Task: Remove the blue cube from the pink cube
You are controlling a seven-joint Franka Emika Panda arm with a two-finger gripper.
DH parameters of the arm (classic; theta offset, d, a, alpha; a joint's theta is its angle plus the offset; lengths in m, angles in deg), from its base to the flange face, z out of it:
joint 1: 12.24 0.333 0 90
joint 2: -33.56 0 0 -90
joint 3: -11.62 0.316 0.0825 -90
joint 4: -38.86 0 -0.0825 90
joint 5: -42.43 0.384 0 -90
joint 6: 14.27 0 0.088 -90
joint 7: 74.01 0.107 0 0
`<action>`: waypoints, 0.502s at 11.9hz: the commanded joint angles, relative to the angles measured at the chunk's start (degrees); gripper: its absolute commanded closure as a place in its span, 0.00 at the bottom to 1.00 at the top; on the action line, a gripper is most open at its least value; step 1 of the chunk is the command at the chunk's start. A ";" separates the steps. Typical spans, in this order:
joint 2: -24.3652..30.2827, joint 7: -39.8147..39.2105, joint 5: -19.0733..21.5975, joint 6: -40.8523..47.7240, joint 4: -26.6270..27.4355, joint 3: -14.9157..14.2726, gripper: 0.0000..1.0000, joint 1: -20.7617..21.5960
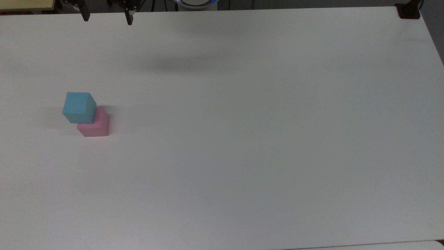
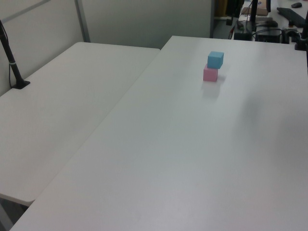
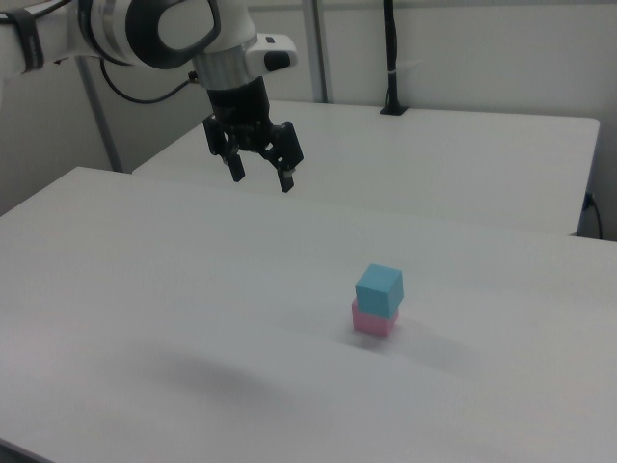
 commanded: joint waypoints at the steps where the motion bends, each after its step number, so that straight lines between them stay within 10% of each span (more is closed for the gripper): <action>1: 1.35 -3.86 -1.06 1.31 1.49 -0.36 0.00 -0.09; 6: -3.55 -16.40 -1.15 -0.70 2.11 -0.36 0.00 -4.74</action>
